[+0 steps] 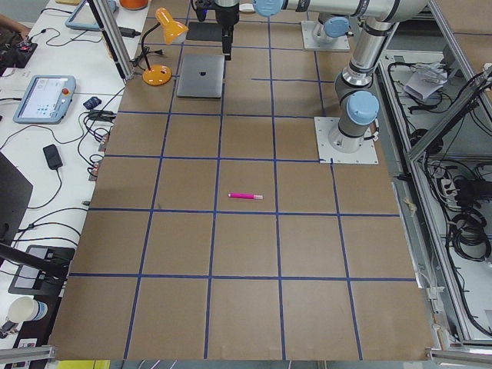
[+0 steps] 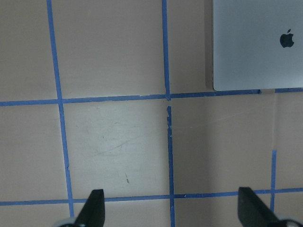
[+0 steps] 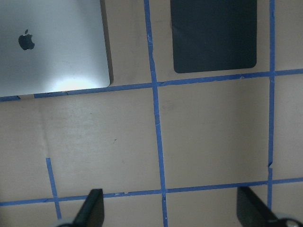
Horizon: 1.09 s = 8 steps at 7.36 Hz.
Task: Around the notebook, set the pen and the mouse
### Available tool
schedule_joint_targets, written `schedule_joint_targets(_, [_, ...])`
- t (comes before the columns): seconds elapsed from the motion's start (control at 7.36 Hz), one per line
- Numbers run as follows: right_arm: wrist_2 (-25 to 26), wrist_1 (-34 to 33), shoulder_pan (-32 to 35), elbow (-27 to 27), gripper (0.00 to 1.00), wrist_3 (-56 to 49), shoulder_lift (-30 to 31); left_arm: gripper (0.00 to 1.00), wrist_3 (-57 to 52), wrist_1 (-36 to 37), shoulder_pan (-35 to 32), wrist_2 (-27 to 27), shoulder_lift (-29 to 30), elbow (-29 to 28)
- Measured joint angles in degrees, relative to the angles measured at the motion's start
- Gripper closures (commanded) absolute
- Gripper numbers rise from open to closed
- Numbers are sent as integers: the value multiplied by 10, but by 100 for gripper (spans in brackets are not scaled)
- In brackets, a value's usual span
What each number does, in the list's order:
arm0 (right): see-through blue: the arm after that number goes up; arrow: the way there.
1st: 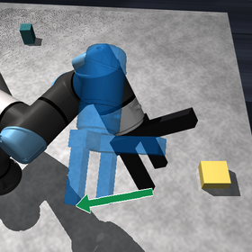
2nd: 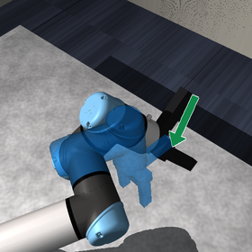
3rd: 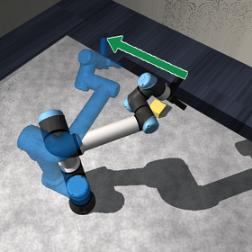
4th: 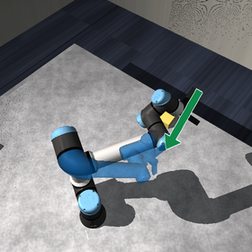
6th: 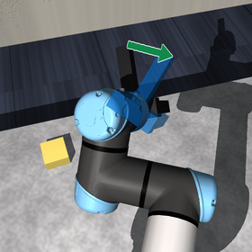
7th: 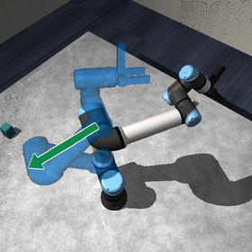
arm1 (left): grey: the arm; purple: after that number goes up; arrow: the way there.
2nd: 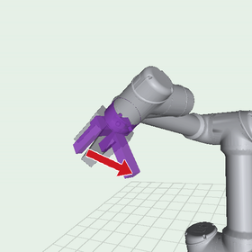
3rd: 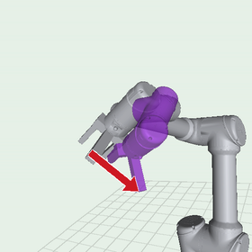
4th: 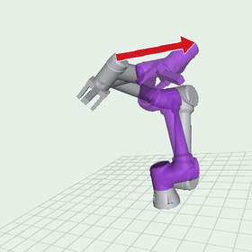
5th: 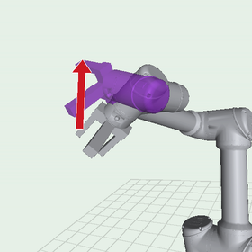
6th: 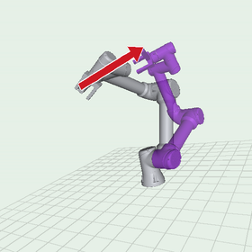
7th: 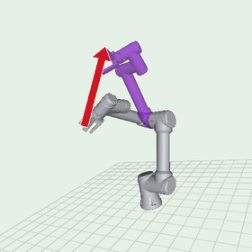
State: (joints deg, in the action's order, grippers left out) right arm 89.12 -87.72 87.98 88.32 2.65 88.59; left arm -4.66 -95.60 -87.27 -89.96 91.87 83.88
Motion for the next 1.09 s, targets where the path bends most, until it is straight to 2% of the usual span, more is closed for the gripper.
schedule_joint_targets(0.54, [0,0,-2,-1,0,-3,-1,0,9,-7,0,-1,-1,2])
schedule_joint_targets(0.81, [3,-1,-28,-5,0,-29,-4,0,-26,-5,16,0,-11,20])
schedule_joint_targets(0.95, [4,0,-67,-6,0,-60,-4,0,-45,1,48,1,-7,38])
schedule_joint_targets(1.09, [6,1,-120,-4,0,-113,-5,0,-73,22,112,3,-1,74])
